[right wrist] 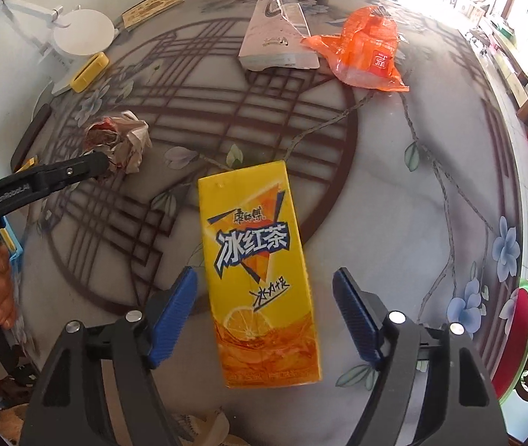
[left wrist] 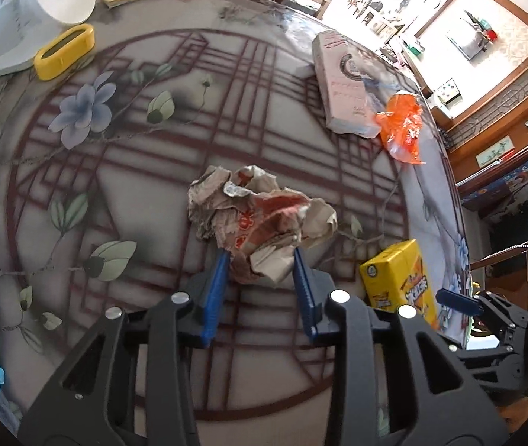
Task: Collect trash
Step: 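Grasp the crumpled paper with the left gripper while the right gripper lifts the carton, then hold the crumpled paper raised in the left gripper while the right gripper holds the carton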
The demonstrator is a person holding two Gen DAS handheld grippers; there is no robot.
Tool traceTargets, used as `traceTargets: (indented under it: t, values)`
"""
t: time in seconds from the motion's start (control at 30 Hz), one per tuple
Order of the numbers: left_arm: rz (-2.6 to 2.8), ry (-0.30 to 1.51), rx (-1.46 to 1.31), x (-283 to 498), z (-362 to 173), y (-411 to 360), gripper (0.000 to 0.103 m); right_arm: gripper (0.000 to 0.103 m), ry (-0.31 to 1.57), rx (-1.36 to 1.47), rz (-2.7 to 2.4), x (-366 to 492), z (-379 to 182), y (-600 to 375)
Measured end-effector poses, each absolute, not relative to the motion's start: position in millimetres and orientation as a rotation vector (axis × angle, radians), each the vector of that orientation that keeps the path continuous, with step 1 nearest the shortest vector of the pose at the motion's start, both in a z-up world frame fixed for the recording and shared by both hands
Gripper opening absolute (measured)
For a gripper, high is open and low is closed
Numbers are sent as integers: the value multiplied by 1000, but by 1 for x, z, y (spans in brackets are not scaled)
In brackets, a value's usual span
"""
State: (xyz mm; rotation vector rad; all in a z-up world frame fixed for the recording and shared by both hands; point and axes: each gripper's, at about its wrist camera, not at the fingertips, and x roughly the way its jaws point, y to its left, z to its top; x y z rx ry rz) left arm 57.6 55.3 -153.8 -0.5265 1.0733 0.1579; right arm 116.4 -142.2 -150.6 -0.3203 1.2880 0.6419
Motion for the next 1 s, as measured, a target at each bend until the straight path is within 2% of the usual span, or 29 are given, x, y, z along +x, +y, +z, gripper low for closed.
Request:
traceTargets:
  t: [0.17,0.33,0.47,1.0]
  values:
    - [155,1083,-520,60,-158,54,34,73,1300,-331,641,115,-154,-143]
    - [153,1080,-524,59,-159,53,31,72,1307,-357,654,112,-158,-137]
    - [151,1061,-530,58,-153,55,30,60,1319,-373,658,111,-163,-133]
    - [92,956,-485,58,-104,34,30,59,1184,-277,657,110,-106,-149]
